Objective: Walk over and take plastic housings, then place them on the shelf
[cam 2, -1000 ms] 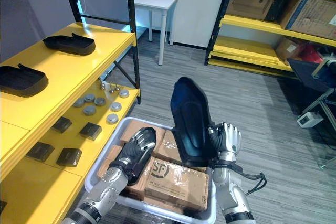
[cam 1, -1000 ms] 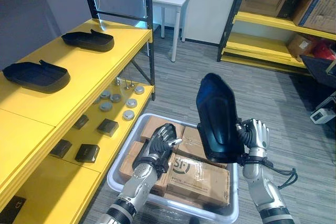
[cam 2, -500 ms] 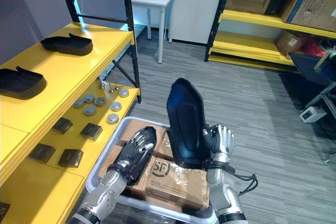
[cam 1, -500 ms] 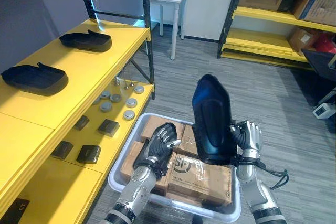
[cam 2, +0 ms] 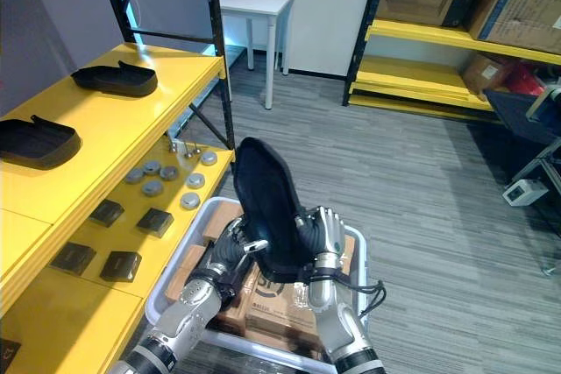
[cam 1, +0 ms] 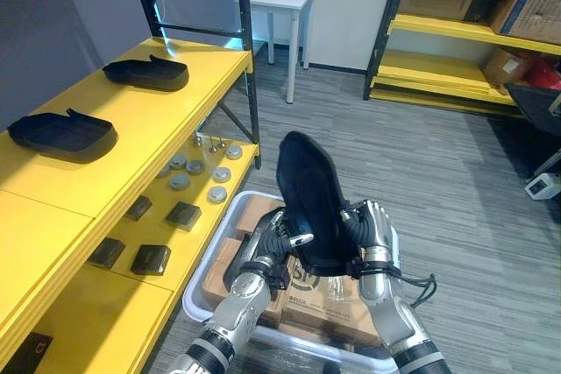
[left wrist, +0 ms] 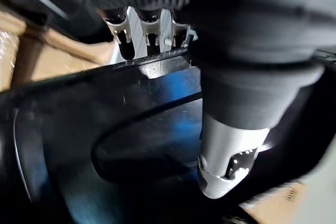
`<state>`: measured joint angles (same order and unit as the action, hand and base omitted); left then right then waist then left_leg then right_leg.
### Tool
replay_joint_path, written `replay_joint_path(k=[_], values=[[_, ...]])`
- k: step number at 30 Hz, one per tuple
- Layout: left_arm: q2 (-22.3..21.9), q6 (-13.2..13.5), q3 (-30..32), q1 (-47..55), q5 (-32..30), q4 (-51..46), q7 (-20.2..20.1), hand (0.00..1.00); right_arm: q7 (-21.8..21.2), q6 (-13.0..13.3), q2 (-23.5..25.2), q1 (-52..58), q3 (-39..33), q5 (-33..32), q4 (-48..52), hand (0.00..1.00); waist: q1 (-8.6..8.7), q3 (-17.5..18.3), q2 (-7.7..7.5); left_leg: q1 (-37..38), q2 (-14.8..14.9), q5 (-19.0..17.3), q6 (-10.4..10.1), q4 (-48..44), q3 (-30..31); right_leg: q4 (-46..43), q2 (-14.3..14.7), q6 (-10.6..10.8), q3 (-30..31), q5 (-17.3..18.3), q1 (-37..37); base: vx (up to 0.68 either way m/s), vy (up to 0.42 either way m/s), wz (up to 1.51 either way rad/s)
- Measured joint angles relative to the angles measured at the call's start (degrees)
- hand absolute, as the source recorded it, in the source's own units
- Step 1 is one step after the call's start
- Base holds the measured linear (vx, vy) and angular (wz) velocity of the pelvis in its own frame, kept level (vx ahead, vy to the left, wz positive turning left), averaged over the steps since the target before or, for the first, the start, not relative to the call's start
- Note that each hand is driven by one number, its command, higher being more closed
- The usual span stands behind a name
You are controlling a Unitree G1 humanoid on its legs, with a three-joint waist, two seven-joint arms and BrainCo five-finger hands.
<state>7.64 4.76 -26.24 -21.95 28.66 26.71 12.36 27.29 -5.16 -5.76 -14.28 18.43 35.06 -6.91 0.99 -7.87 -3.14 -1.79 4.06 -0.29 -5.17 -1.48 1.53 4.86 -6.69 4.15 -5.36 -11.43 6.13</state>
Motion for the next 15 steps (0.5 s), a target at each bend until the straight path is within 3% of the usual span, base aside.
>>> replay_joint_path(k=[2, 7, 8, 13, 15], values=[[-0.1, -0.3, 0.3, -0.7, -0.8, 2.0, 2.7, 0.0, 0.4, 0.1, 0.2, 0.0, 2.7, -0.6, 2.1, 1.0, 0.16, 0.0, -0.01, 0.0, 0.1, -0.1, -0.1, -0.2, -0.1, 0.0, 0.2, -0.1, 0.0, 0.0, 0.0, 0.04, 0.049, -0.02], [-0.9, 0.8, 3.7, -3.8, 6.6, 2.1, 8.4, 0.0, 2.5, 0.1, 0.1, 0.0, 5.3, -3.1, 3.4, 1.0, 0.19, 0.0, -0.04, 0.1, 0.3, -0.2, -0.3, -0.5, -0.2, 0.0, 0.4, -0.3, 0.1, -0.3, -0.1, 0.03, 0.054, -0.02], [-1.1, 1.0, 4.2, -4.4, 7.2, 2.2, 8.7, 1.0, 2.7, 0.1, 0.1, 0.0, 5.4, -3.2, 3.6, 1.0, 0.2, 0.0, -0.05, 0.1, 0.4, -0.2, -0.3, -0.6, -0.3, 0.0, 0.4, -0.4, 0.1, -0.3, -0.2, 0.01, 0.044, -0.04], [-2.0, 2.9, 8.0, -7.7, 9.4, 4.2, 11.3, 1.0, 3.8, 0.2, -0.2, 0.2, 7.2, -5.5, 4.0, 1.0, 0.85, 0.1, -0.18, 0.8, 0.9, -0.4, -0.5, -0.5, -0.5, 0.2, 0.8, -0.5, 0.2, -0.3, -0.7, 0.01, 0.028, -0.04], [-3.1, 3.7, 8.4, -7.7, 13.1, 4.3, 11.5, 1.0, 4.3, 0.2, -0.4, 0.6, 7.2, -6.5, 4.0, 1.0, 0.87, 0.2, -0.29, 0.9, 1.2, -0.4, -0.6, -0.4, -0.5, 0.2, 1.1, -0.7, 0.2, -0.2, -0.7, 0.01, 0.015, 0.0]])
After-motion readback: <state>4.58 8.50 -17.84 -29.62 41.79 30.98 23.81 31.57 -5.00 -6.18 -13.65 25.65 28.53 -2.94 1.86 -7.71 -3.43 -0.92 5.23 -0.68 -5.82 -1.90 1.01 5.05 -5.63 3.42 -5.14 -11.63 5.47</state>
